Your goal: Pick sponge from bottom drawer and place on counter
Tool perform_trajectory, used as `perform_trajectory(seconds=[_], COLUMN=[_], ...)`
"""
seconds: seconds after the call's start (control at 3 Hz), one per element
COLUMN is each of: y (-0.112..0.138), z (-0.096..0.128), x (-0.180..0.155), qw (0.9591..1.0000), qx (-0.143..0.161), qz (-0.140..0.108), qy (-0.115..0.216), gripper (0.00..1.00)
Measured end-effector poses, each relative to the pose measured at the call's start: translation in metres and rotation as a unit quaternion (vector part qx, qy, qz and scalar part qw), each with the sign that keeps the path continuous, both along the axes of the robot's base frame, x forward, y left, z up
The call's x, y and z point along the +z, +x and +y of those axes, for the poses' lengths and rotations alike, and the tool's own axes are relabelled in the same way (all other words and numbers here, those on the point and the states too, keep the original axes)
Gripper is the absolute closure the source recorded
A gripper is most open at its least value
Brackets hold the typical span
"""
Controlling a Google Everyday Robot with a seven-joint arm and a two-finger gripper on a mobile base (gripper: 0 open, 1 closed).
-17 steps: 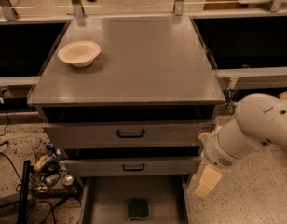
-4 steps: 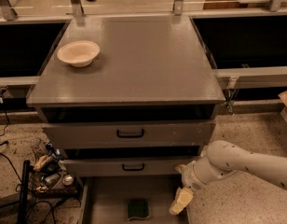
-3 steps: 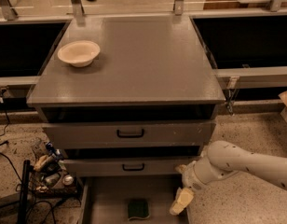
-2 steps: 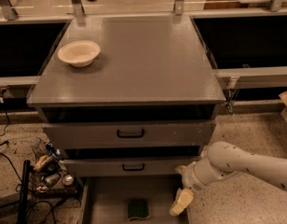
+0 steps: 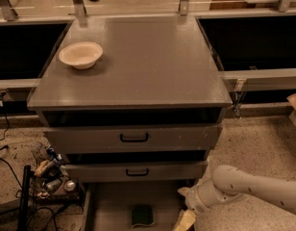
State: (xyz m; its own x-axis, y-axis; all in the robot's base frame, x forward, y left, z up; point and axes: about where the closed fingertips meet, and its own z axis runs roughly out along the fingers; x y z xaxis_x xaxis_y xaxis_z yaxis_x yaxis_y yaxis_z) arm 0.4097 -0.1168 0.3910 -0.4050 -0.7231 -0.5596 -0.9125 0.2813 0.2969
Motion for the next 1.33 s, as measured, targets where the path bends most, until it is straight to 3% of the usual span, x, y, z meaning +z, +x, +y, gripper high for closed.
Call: perform_trajectory(seconds=[0.33,0.67,1.0,1.33], y=[-0.0038,-0.0054,-0.0076,-0.0095], z=[0.0021,0.0038,0.0094,0.0100], x=[-0.0062,-0.0071,-0.0008,0.0000], qw=[1.0000,0.9987,0.9948,0.9946], qx=[0.000,0.010,0.032,0.037], qz=[0.006,0.016,0.019,0.020], qy=[0.003,0.047,0.094,0.095], gripper=[0.00,0.00,0.00,0.00])
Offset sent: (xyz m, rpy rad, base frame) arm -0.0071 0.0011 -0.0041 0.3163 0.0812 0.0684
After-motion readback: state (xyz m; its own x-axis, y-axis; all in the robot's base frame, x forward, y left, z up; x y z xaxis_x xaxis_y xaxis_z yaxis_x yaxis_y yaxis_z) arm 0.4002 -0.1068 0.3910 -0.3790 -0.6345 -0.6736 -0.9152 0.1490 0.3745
